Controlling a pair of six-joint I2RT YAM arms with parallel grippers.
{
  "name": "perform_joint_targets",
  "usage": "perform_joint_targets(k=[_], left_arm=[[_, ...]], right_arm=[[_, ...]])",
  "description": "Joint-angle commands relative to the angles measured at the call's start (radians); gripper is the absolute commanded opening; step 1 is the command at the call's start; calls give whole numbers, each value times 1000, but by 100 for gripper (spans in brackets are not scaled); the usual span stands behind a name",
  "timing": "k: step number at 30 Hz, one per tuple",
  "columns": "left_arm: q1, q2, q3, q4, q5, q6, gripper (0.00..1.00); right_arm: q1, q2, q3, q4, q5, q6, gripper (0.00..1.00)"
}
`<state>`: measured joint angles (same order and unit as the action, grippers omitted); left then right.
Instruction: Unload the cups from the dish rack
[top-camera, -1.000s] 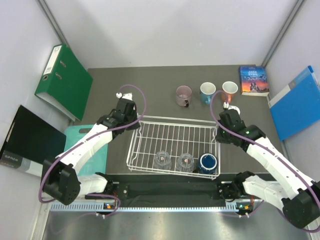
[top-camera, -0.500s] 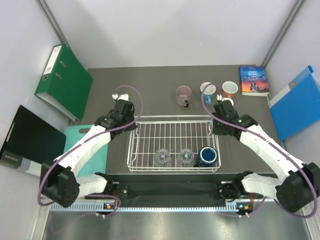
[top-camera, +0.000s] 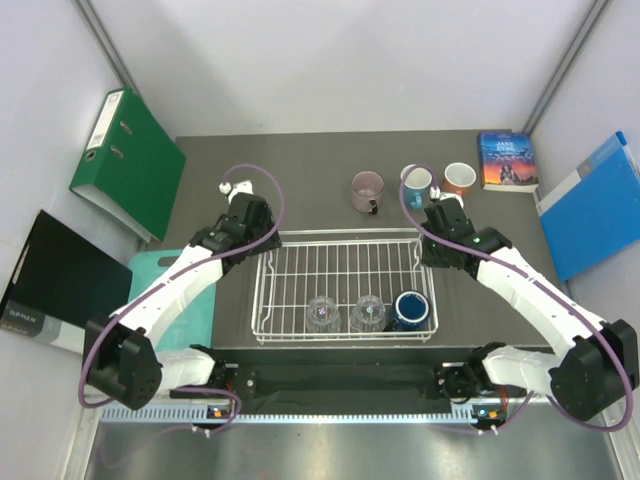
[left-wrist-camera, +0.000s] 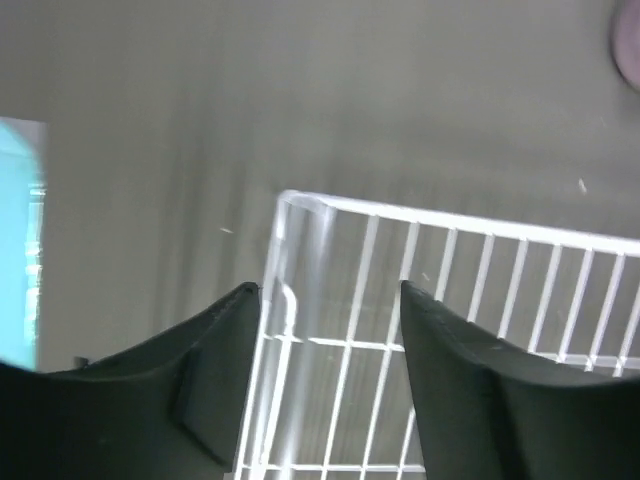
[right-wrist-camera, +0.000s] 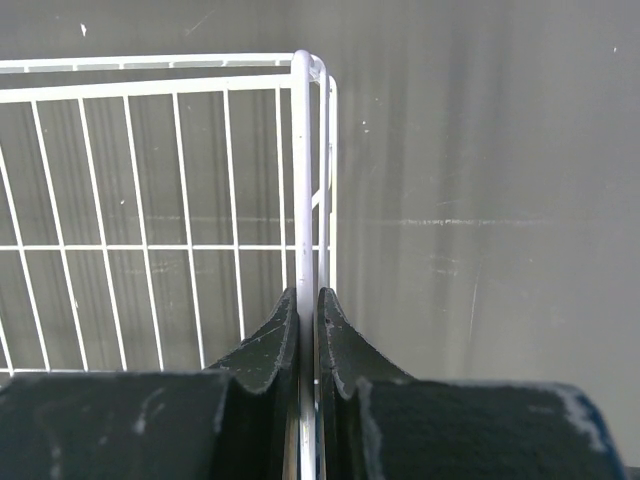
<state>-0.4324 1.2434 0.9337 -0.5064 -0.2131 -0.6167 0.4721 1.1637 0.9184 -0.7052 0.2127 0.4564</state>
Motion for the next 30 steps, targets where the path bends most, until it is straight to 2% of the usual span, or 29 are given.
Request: perform_joint_targets(k=[1,6,11,13,14,17,24,27,30], left_arm=[[35,-10,40,-75,-152,15,68],[35,-30,65,-122,-204,9,86],[34,-88,108,-139,-272,11,92],[34,-120,122,-123,-275,24,95],[34,-136,123,-110,-270,34,95],[34,-153,126,-87,-262,43,97],[32,-177,175,-78,-252,31,99],[29,-188,209,-31,-171,66,99],[17,-147,264,17,45,129,98]], right_arm=[[-1,-55,53,73,-18,31,4],[-1,-65,48,69,-21,33,5],[-1,-67,53,62,-22,31,5],[-1,-71,62,58,-21,30,15],[-1,-75,68,55,-18,25,30],[-1,-87,100,32,-9,13,48],[-1,-119,200,-31,13,5,74],[-1,-139,244,-46,30,2,80],[-1,-153,281,-46,40,-13,82]])
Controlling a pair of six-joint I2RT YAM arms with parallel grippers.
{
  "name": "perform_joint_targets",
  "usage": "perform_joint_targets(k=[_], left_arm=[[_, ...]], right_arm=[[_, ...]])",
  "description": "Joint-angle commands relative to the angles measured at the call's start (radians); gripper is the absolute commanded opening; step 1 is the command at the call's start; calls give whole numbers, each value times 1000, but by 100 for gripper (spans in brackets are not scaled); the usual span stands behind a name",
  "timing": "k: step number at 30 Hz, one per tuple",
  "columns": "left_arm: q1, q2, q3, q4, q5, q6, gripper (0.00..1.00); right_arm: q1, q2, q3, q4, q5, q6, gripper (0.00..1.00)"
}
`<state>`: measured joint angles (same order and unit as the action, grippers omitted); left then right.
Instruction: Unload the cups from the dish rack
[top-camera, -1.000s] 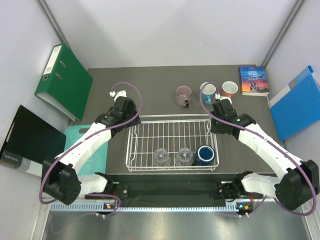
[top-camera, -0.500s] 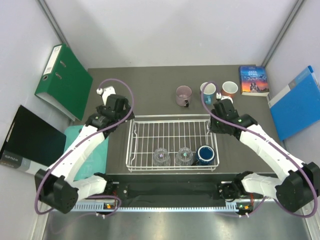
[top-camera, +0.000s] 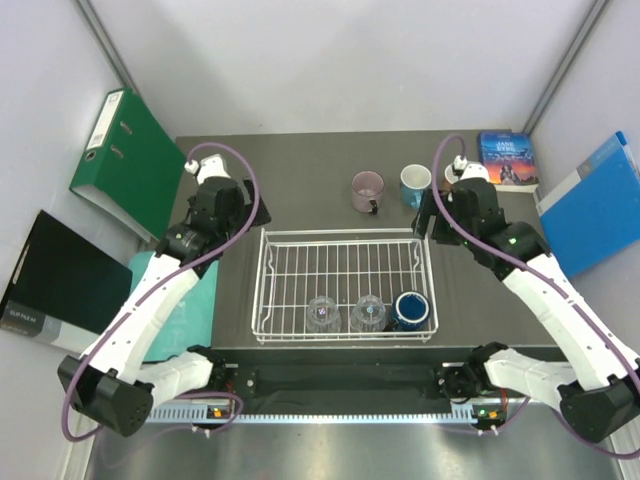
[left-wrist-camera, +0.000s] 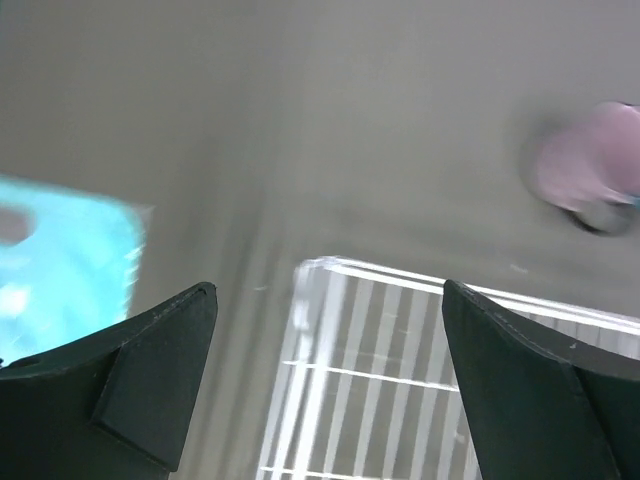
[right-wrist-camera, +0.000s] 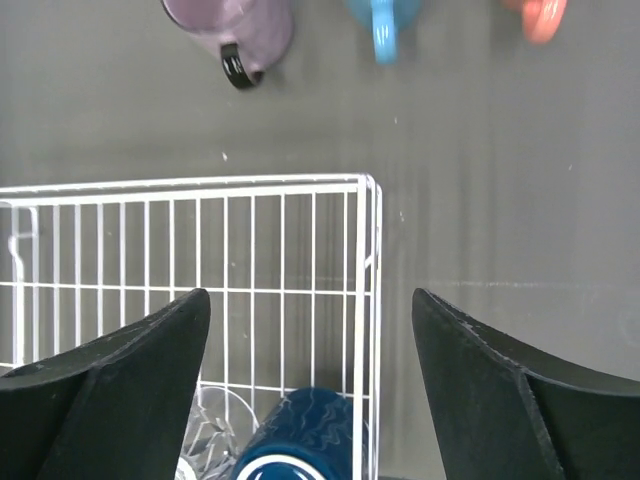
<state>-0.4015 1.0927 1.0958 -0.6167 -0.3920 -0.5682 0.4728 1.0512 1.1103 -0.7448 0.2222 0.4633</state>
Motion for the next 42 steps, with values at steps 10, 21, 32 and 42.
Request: perform_joint_targets(k=[10,21,32,42], left_arm=[[-460,286,328,78,432,313,99],[-789,578,533,-9,355,435,99],[-826,602,458,3,452,429,99],[-827,671,444,51,525,432,99]], right_arm=[[-3,-65,209,-18,51,-48,82],[-2,-164,296,30,39,-35,85],[-3,-194,276,33,19,-11,87],[-2,-183,266,42,5,6,87]])
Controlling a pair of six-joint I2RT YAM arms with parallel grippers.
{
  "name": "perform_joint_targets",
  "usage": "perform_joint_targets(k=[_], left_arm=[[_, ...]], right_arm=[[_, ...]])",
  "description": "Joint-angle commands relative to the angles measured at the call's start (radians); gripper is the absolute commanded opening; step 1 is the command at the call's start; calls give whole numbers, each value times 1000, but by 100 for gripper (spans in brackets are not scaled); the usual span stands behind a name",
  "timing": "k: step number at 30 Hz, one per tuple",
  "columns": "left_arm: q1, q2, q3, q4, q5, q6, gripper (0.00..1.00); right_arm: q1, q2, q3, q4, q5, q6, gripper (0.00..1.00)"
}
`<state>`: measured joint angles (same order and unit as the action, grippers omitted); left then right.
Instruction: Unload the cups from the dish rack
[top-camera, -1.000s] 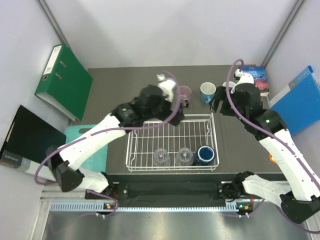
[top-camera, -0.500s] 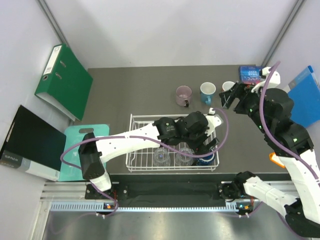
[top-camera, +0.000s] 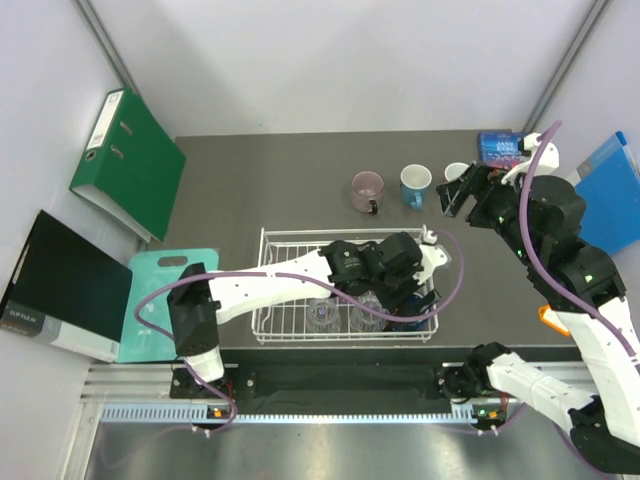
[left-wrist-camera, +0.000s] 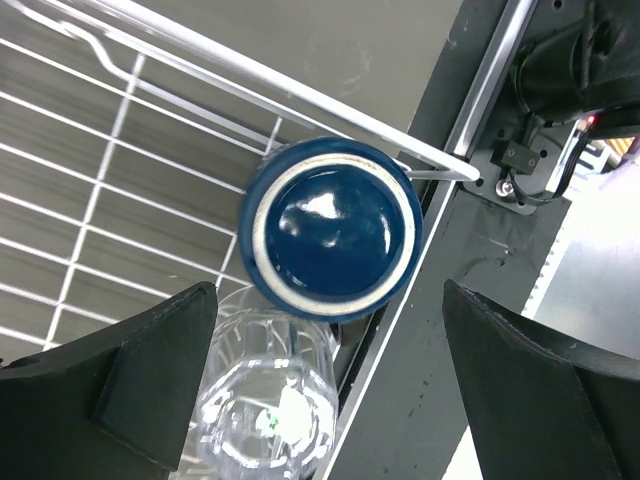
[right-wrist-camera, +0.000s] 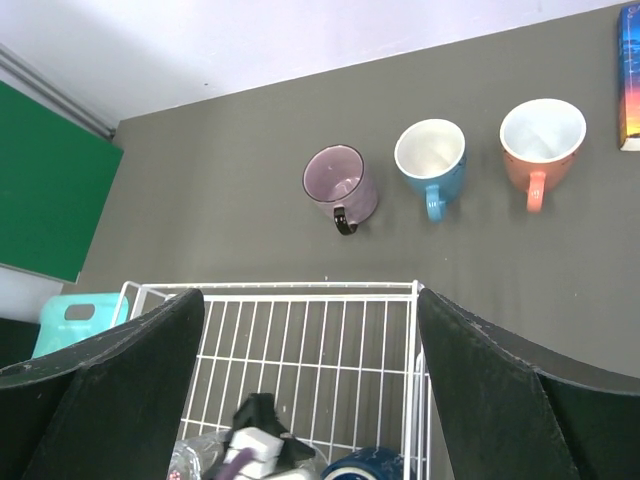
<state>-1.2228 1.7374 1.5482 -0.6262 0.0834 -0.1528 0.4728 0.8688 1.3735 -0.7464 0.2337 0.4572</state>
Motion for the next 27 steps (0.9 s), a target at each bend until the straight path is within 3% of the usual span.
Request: perform_joint_targets(k=[1,27], left_arm=[[-4,30,-8,65,52,16,99],[-3,185,-5,115,39,30,99]], right_arm=[[-2,-1,-1,44,-8,14,87],[-2,27,-42,58,-28,8,88]])
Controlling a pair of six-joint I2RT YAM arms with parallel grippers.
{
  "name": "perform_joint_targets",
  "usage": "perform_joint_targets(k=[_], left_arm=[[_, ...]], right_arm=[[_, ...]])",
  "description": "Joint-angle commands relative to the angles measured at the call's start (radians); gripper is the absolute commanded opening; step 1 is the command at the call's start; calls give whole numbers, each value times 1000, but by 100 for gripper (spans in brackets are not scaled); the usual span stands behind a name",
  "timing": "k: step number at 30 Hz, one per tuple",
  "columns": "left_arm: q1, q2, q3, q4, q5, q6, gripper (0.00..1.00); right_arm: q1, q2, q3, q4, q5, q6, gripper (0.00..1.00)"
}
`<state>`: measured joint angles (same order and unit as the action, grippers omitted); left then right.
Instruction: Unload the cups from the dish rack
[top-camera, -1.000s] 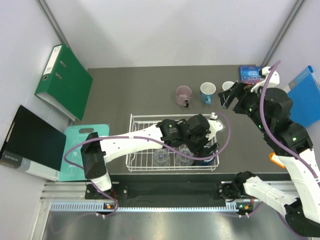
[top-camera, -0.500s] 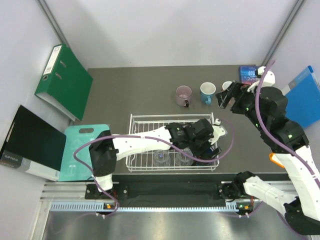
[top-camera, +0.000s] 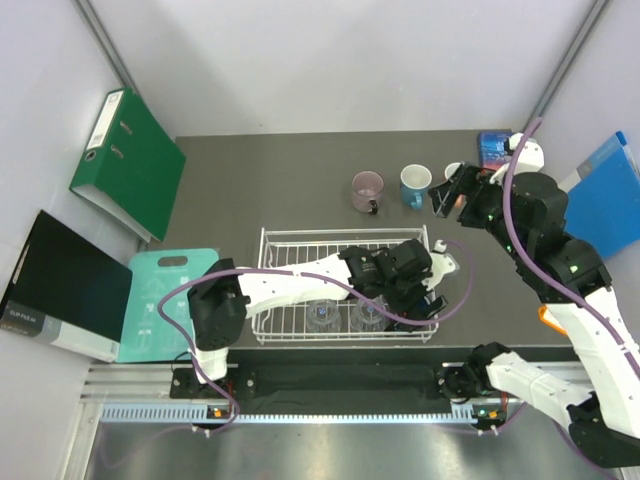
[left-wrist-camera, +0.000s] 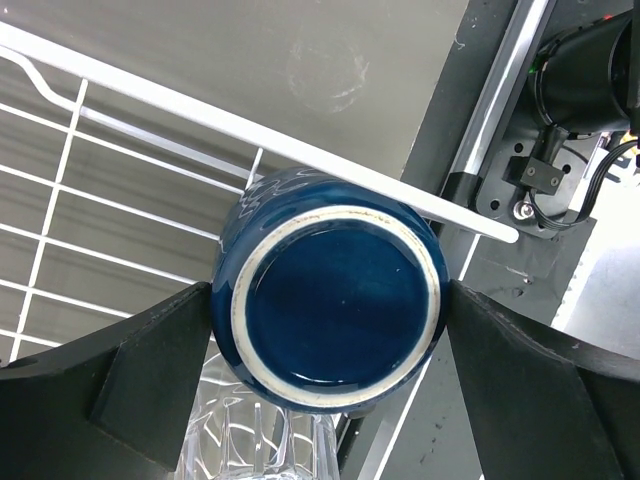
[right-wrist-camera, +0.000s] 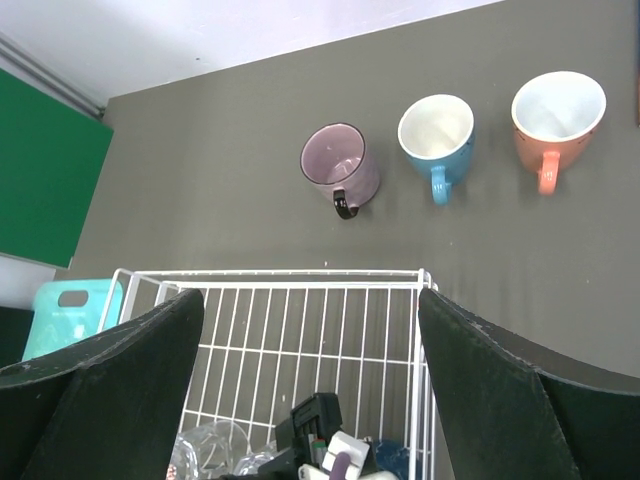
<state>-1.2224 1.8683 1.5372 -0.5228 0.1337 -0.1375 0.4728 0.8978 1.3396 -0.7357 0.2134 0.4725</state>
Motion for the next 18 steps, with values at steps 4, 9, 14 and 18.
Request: perform_joint_targets(k=[4,9,14,18], left_arm=[[-3,68,-2,9,-51,10,99],[-3,32,-8,21,-124,3,99],[-5,-8,0,38,-227,7,99],[-3,-12,1,47,-255,10,99]], right_arm=[[-2,-2,-10,48,-9,-8,87],[-2,-8,-19,53,-17,-8,88],[-2,-19,-34,56,-20,-2,87],[-2,-22,-39,56,-23,-2,87]])
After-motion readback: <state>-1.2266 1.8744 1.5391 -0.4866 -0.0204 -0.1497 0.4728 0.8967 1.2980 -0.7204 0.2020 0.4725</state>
